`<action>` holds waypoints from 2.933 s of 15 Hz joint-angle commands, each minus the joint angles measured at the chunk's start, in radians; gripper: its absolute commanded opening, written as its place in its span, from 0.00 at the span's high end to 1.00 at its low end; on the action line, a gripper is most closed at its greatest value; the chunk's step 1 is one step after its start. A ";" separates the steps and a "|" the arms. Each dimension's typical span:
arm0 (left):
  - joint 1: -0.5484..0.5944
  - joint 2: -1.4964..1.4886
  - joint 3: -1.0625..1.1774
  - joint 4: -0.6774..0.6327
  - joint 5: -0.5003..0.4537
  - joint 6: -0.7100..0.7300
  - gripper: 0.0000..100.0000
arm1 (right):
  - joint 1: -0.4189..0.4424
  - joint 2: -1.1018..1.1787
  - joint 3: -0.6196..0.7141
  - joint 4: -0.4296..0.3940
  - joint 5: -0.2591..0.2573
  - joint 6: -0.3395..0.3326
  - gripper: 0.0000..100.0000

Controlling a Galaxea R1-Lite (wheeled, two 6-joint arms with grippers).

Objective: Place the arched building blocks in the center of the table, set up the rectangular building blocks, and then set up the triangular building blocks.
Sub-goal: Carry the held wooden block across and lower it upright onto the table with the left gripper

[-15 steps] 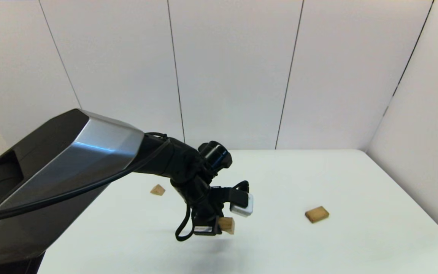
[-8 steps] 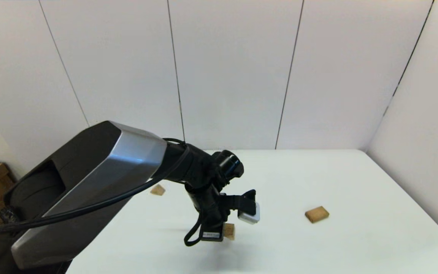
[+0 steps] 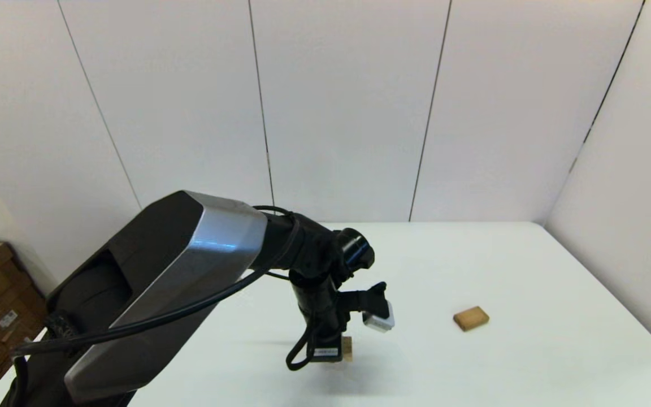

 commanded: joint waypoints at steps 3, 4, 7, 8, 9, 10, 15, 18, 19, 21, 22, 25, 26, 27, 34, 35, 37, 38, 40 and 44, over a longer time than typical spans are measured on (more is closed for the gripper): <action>-0.005 0.032 -0.051 0.024 0.001 -0.008 1.00 | 0.001 -0.002 0.000 -0.001 0.000 0.000 0.00; -0.005 0.032 -0.052 0.024 0.001 -0.013 1.00 | 0.001 -0.002 0.000 -0.001 0.000 0.000 0.00; -0.005 0.042 -0.065 0.024 0.003 -0.013 1.00 | 0.001 -0.002 0.000 -0.001 0.000 0.000 0.00; -0.005 0.043 -0.066 0.024 0.003 -0.014 1.00 | 0.001 -0.002 0.000 -0.001 0.000 0.000 0.00; -0.005 0.045 -0.068 0.024 0.003 -0.014 1.00 | 0.001 -0.002 0.000 -0.001 0.000 0.000 0.00; -0.005 0.046 -0.072 0.024 0.003 -0.014 1.00 | 0.001 -0.002 0.000 -0.001 0.000 0.000 0.00; -0.003 0.054 -0.075 0.022 0.004 -0.014 1.00 | 0.001 -0.002 0.000 -0.001 0.000 0.000 0.00; -0.005 0.065 -0.085 0.024 0.033 -0.014 1.00 | 0.001 -0.002 0.000 -0.001 0.000 0.000 0.00; -0.005 0.065 -0.086 0.024 0.033 -0.014 1.00 | 0.001 -0.002 0.000 -0.001 0.000 0.000 0.00; -0.005 0.066 -0.088 0.024 0.033 -0.014 1.00 | -0.001 -0.002 0.000 -0.001 0.000 0.000 0.00; -0.005 0.068 -0.089 0.024 0.035 -0.014 1.00 | 0.001 -0.002 0.000 -0.001 0.000 0.000 0.00; -0.005 0.069 -0.095 0.024 0.036 -0.014 1.00 | 0.001 -0.002 0.000 -0.001 0.000 0.000 0.00; -0.005 0.069 -0.095 0.024 0.036 -0.014 1.00 | 0.001 -0.002 0.000 -0.001 0.000 0.000 0.00; -0.005 0.069 -0.097 0.024 0.036 -0.014 1.00 | -0.001 -0.002 0.000 -0.001 0.000 0.000 0.00; -0.008 0.074 -0.117 0.024 0.038 -0.013 1.00 | 0.001 -0.002 0.000 -0.001 0.000 0.000 0.00; -0.009 0.075 -0.126 0.024 0.038 -0.013 1.00 | -0.001 -0.002 0.000 -0.001 0.000 0.000 0.00; -0.012 0.075 -0.131 0.024 0.038 -0.013 1.00 | 0.001 -0.002 0.000 -0.001 0.000 0.000 0.00; -0.014 0.077 -0.135 0.024 0.038 -0.011 1.00 | 0.001 -0.002 0.000 -0.001 0.000 0.000 0.00; -0.015 0.088 -0.146 0.027 0.046 -0.009 1.00 | -0.001 -0.002 0.000 -0.001 0.000 0.000 0.00; -0.023 0.092 -0.154 0.030 0.050 -0.009 1.00 | 0.001 -0.002 0.000 -0.001 0.000 0.000 0.00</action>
